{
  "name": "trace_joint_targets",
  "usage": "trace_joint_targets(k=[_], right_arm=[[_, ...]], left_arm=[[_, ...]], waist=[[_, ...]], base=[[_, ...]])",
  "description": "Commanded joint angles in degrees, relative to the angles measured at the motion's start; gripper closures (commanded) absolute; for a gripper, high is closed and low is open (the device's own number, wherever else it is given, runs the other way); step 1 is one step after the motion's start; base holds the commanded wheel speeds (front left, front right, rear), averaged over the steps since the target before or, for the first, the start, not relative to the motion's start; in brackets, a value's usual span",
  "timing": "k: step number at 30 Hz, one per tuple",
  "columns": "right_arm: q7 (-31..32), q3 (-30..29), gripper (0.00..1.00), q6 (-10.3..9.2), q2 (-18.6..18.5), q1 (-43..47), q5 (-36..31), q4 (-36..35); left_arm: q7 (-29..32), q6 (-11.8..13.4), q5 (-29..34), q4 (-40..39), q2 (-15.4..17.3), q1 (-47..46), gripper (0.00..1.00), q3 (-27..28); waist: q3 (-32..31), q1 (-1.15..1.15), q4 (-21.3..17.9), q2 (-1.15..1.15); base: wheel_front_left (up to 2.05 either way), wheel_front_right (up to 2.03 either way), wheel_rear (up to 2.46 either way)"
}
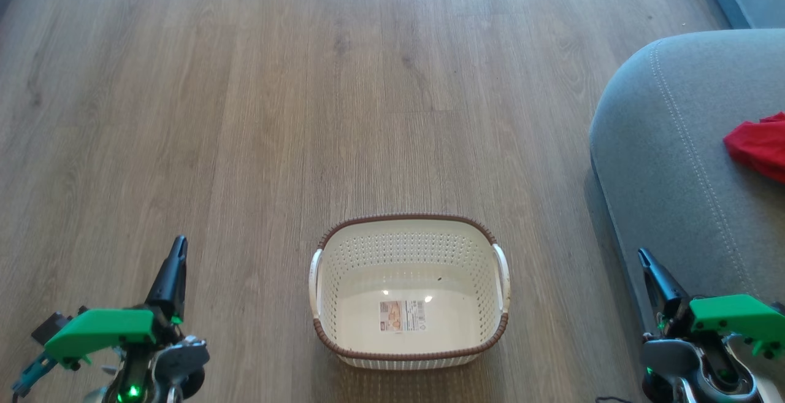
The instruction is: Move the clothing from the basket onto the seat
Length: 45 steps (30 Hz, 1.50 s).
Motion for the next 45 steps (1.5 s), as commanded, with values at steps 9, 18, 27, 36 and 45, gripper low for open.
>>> trace_joint_targets(k=[9, 18, 27, 36, 45], right_arm=[[0.6, 0.7, 1.00, 0.40, -0.1, -2.9, 1.3, -2.4], [0.6, 0.6, 1.00, 0.40, 0.0, -2.9, 1.3, -2.4], [0.7, 0.5, 1.00, 0.40, 0.1, -2.9, 1.2, -2.4], [0.8, 0.4, 1.00, 0.40, 0.1, -2.9, 1.1, -2.4], [0.8, 0.3, 1.00, 0.40, 0.2, -3.0, 1.1, -2.4]], left_arm=[[0.4, -0.4, -1.3, -2.1, 0.4, -3.3, 1.00, 2.1], [0.4, -0.4, -1.3, -2.1, 0.4, -3.3, 1.00, 2.1], [0.4, -0.4, -1.3, -2.1, 0.4, -3.3, 1.00, 2.1], [0.4, -0.4, -1.3, -2.1, 0.4, -3.3, 1.00, 2.1], [0.4, -0.4, -1.3, -2.1, 0.4, -3.3, 1.00, 2.1]], waist=[[0.0, 0.00, 0.0, 0.00], [0.0, 0.00, 0.0, 0.00], [0.0, 0.00, 0.0, 0.00], [0.0, 0.00, 0.0, 0.00], [0.0, 0.00, 0.0, 0.00]], base=[[0.00, 0.00, 0.00], [0.00, 0.00, 0.00], [0.00, 0.00, 0.00], [0.00, 0.00, 0.00], [0.00, 0.00, 0.00]])
